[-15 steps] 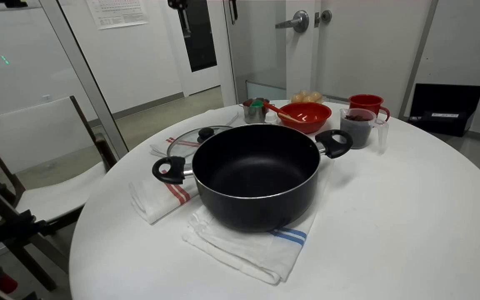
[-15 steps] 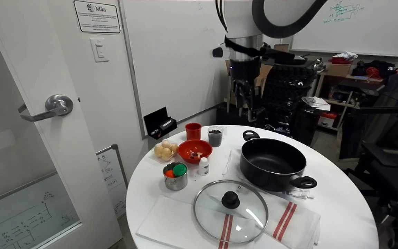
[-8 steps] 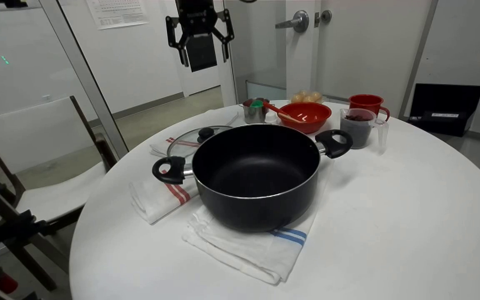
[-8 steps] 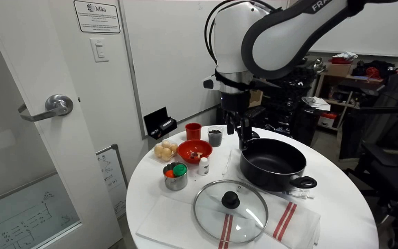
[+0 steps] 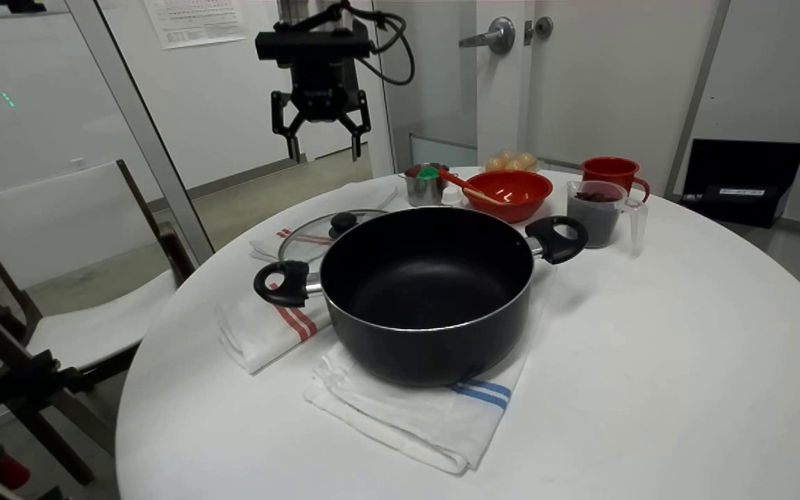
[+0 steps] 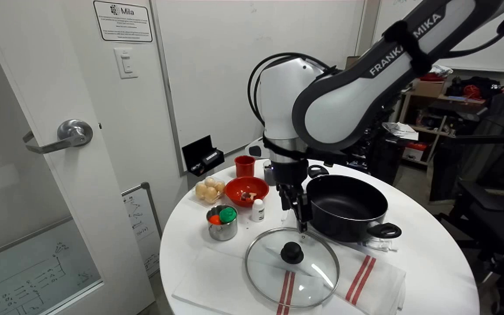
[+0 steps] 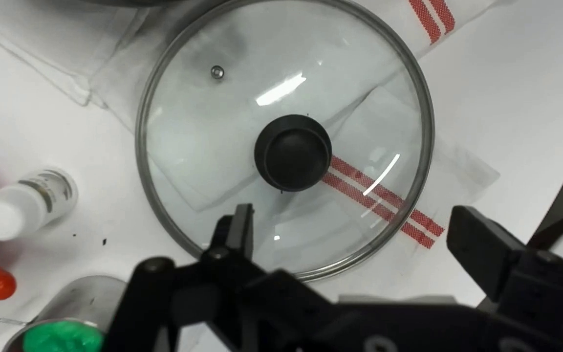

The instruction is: Put the lid on the pot

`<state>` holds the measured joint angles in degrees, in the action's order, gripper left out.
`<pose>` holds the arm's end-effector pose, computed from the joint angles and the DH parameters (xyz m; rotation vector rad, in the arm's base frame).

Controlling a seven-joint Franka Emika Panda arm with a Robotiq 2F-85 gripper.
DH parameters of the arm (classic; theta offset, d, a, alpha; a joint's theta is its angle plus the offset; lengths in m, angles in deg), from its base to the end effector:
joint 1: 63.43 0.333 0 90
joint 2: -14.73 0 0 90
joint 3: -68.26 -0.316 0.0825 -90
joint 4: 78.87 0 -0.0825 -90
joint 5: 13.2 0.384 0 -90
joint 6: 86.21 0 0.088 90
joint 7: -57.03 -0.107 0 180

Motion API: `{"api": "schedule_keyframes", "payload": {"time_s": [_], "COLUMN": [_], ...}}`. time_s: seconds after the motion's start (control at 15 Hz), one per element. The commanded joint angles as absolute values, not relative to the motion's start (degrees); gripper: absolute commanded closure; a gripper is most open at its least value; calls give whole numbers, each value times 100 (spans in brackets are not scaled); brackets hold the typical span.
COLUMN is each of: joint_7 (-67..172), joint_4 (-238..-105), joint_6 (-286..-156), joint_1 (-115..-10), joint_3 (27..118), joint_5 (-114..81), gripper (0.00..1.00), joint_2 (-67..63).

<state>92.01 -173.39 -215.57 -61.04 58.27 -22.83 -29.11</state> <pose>0.6548 0.1280 0.1582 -2.7932 -1.3555 0.2155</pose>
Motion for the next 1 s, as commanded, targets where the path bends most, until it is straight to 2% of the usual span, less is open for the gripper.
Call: {"api": "schedule_keyframes", "payload": {"time_s": [0.0,0.93], "joint_7": [9216,8908], "joint_4": [-16841,-16064], "joint_6": [-21589,-21677], "joint_1": [-6063,-5961], "joint_3": [5801,6032], "joint_5": [-2236,-2422], "gripper": [0,0], "joint_2": [-3486,-4436]}}
